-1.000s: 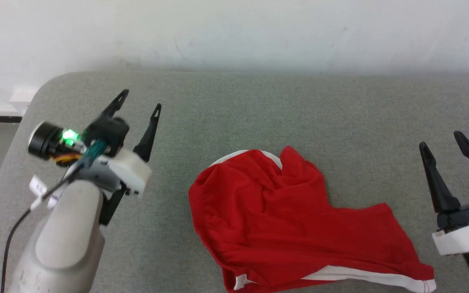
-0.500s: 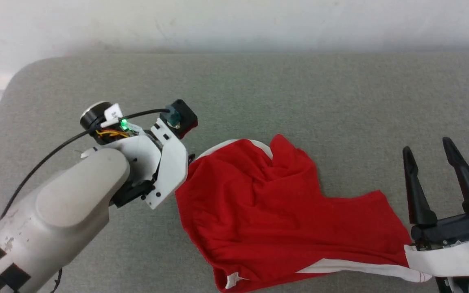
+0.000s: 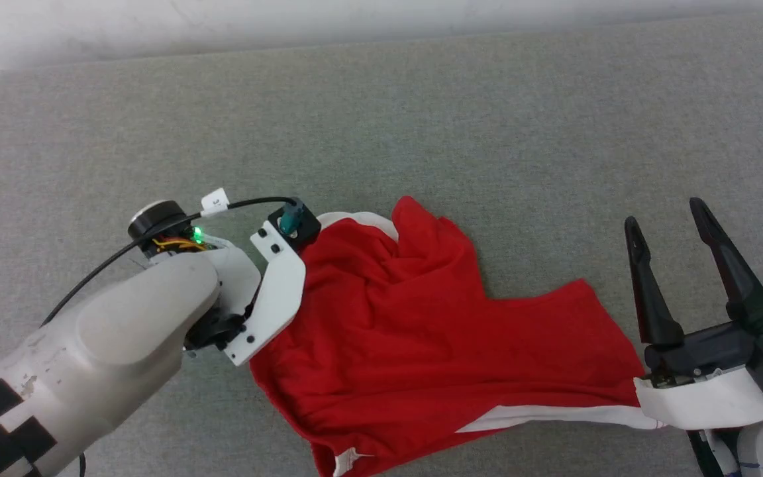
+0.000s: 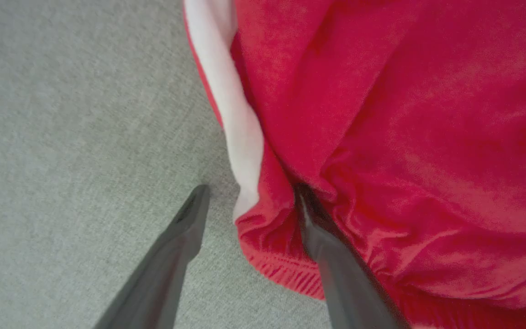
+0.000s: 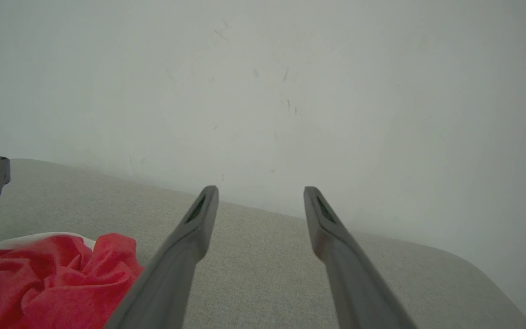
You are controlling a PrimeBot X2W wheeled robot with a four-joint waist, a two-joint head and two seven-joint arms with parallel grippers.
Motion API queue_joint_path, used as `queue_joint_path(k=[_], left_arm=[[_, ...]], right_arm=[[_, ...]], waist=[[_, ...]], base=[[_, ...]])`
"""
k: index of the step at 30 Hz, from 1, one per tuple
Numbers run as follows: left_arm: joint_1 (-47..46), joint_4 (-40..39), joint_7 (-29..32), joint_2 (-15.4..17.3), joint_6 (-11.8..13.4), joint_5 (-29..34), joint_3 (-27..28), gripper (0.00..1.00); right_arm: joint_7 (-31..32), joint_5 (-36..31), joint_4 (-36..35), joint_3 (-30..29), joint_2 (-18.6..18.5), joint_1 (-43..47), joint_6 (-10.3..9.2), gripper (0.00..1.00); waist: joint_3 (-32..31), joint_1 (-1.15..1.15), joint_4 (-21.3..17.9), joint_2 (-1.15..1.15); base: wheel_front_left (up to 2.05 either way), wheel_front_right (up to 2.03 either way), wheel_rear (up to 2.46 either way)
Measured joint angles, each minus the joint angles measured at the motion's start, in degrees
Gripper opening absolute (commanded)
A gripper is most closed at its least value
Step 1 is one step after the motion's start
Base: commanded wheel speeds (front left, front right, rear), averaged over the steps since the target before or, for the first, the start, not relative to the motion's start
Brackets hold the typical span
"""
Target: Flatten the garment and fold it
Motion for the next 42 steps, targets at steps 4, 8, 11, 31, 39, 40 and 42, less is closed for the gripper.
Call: queue_joint_path(k=[4, 8, 11, 31, 39, 40, 42], left_arm=[[-0.41, -1.97, -2.32, 1.10, -0.01, -0.32, -0.03, 0.00], [-4.07, -1.23, -9.90, 2.04, -0.08, 0.10, -1.24, 0.00], [-9.61, 2.35, -15.21, 3.11, -0.08, 1.16, -0.73, 0.00], [-6.87, 28.87, -33.19, -2.36, 1.12, 8.64, 0.68, 1.00], [-9.71, 26.22, -36.57, -3.81, 0.42, 5.65, 2.18, 1.00], [-9.96, 22.73, -34.20, -3.74, 0.35, 3.44, 1.75, 1.00], [-9.68, 16.53, -29.26, -3.14, 0.33, 0.05, 0.43, 1.00]], right_arm=[[0.00, -0.04, 0.15, -0.47, 0.30, -0.04, 0.00, 1.00], [0.00, -0.04, -0.08, -0.74, 0.59, -0.28, 0.00, 1.00], [0.00, -0.10, -0.30, -0.75, 0.70, -0.94, 0.00, 1.00], [0.00, -1.20, 0.52, -0.66, 1.83, -0.64, 0.00, 1.00], [0.00, -1.55, 1.12, -0.67, 1.35, 1.76, 0.00, 1.00], [0.00, -1.55, 1.24, -0.64, 1.23, 2.10, 0.00, 1.00], [0.00, -1.55, 1.35, -0.60, 1.13, 2.69, 0.00, 1.00]], waist=[[0.78, 0.01, -0.66, -0.01], [0.71, 0.01, -0.52, 0.00], [0.75, 0.01, -0.90, 0.00], [1.37, 0.00, -3.47, 0.00], [-2.06, 0.00, 0.29, 0.00], [-3.32, -0.01, 1.38, 0.00], [-4.58, 0.00, 2.32, 0.00]], base=[[0.00, 0.00, 0.00], [0.00, 0.00, 0.00], [0.00, 0.00, 0.00], [0.00, 0.00, 0.00], [0.00, 0.00, 0.00], [0.00, 0.00, 0.00], [0.00, 0.00, 0.00]])
